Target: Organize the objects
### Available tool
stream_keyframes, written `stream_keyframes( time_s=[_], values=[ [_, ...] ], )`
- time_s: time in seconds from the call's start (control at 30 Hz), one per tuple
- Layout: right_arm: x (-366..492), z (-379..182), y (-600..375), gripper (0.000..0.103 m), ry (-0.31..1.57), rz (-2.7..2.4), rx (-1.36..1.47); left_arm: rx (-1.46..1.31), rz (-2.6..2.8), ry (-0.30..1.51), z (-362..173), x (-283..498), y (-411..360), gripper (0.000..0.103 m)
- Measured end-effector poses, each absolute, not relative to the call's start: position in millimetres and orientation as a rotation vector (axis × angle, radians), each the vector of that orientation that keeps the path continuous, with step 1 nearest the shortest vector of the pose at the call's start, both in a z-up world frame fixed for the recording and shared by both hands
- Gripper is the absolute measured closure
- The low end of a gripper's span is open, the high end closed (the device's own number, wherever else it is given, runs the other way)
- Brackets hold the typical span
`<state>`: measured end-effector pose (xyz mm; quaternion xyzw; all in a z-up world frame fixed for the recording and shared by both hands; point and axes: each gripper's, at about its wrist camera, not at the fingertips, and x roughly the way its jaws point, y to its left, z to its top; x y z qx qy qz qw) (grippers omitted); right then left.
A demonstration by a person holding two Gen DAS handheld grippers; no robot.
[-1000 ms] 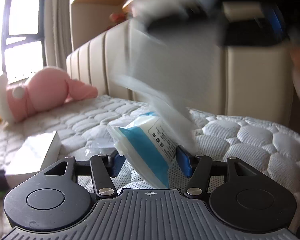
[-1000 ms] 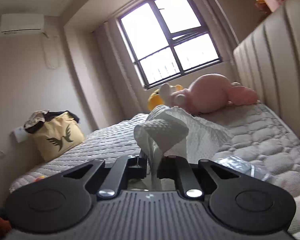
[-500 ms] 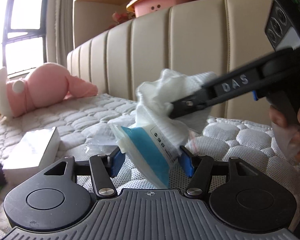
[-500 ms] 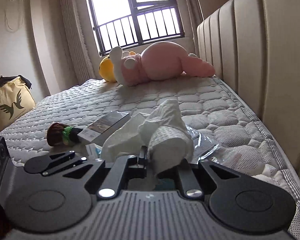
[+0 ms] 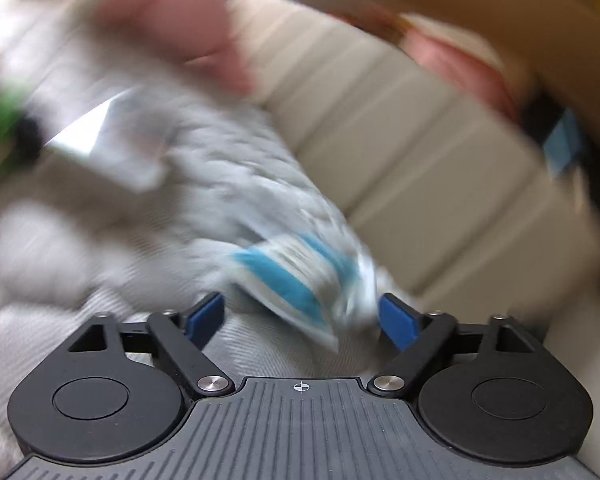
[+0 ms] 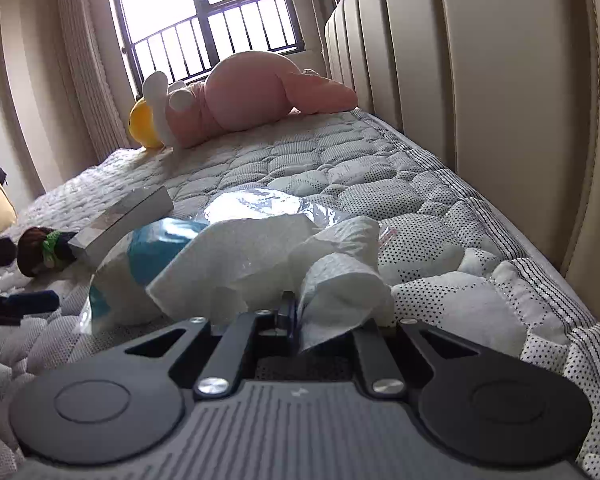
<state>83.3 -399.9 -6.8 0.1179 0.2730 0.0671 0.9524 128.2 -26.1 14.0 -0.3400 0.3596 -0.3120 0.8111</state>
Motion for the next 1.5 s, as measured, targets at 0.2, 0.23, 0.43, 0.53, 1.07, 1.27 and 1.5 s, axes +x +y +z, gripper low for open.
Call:
stream_keyframes(
  time_s=[0.2, 0.23, 0.43, 0.53, 1.07, 1.27, 1.5],
  values=[
    [76, -1, -404, 0.093, 0.514, 0.146, 0.274, -1.012, -0.387, 0.835, 4, 165, 21, 0.01],
    [74, 6, -400, 0.093, 0.494, 0.162, 0.245, -1.015, -0.366, 0.842, 4, 172, 22, 0.01],
    [96, 39, -374, 0.088, 0.533, 0.22, 0.057, -1.067, -0.35, 0.826, -8, 202, 22, 0.009],
    [112, 58, -361, 0.063, 0.565, 0.245, 0.02, -1.03, -0.386, 0.787, -10, 214, 17, 0.009],
    [286, 16, -273, 0.036, 1.027, 0.369, 0.689, -1.18, -0.608, 0.661, -36, 215, 52, 0.009],
    [308, 1, -248, 0.012, 0.93, 0.354, 0.692, -1.296, -0.653, 0.658, -47, 219, 62, 0.009],
    [278, 0, -268, 0.069, 0.86, 0.427, 0.974, -1.267, -0.691, 0.65, -41, 212, 58, 0.005]
  ],
)
